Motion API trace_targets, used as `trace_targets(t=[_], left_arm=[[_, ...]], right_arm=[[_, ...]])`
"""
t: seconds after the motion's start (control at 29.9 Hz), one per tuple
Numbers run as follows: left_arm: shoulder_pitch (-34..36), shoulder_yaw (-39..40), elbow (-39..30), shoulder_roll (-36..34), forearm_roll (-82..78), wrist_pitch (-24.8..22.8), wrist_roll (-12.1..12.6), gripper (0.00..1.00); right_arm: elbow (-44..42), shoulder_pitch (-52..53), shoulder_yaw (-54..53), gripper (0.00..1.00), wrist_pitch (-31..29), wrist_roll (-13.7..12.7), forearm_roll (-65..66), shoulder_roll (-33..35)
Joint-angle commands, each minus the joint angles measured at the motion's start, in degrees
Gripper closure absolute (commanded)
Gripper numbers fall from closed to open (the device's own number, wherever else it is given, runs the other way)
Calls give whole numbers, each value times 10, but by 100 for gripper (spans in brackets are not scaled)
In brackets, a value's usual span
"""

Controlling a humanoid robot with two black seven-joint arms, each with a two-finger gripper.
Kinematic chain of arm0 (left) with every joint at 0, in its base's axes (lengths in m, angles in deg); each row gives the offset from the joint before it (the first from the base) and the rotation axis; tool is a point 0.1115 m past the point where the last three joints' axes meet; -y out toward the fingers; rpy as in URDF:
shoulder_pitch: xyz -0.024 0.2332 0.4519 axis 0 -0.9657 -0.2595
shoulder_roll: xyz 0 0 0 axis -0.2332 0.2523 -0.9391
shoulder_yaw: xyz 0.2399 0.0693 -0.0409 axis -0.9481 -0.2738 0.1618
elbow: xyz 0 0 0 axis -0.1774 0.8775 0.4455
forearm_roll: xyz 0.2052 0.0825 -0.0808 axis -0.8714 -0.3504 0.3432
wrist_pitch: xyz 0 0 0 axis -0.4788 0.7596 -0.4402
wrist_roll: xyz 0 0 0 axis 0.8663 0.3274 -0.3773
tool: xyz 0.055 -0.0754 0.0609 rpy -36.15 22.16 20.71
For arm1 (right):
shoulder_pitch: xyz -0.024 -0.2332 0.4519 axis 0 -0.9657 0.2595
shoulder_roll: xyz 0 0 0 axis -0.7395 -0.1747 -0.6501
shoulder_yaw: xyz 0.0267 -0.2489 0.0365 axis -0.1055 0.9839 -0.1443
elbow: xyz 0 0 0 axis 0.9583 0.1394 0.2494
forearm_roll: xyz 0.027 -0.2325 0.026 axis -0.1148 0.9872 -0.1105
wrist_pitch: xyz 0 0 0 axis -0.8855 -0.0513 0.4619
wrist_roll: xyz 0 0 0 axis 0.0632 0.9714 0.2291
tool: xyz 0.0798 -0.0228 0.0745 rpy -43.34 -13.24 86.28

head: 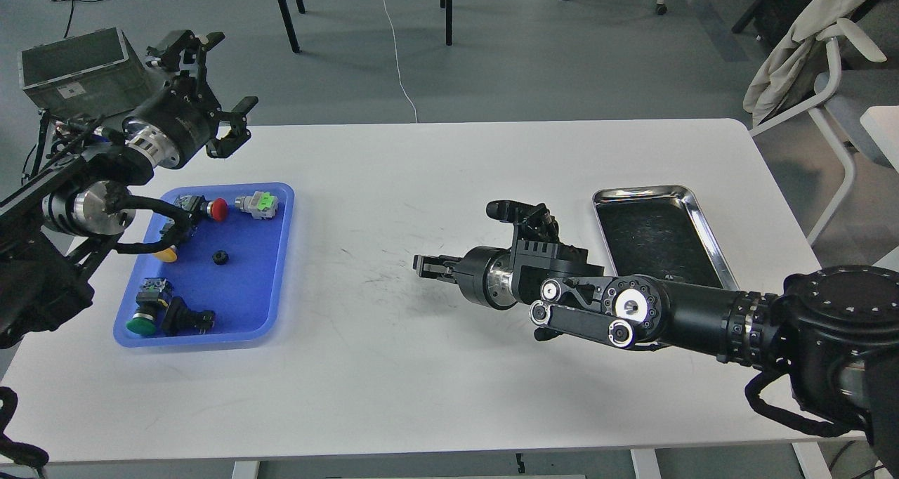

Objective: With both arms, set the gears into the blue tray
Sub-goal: 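Carry the second black gear toward the table center, then lower the gear onto the table and open the right gripper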

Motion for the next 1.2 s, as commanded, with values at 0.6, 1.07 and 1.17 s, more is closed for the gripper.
trace_targets(t=[0.6,1.07,1.17], left_arm=[[-2,-1,-2,-9,0,-1,-1,2],[-2,-6,-3,-11,-1,1,-1,2],[-2,-7,-3,-12,-1,1,0,2]], right_arm=[[68,-9,1,91,14,2,-2,0],[60,-6,-48,4,57,6,-4,0],[39,-5,-116,3,52,6,-7,0]])
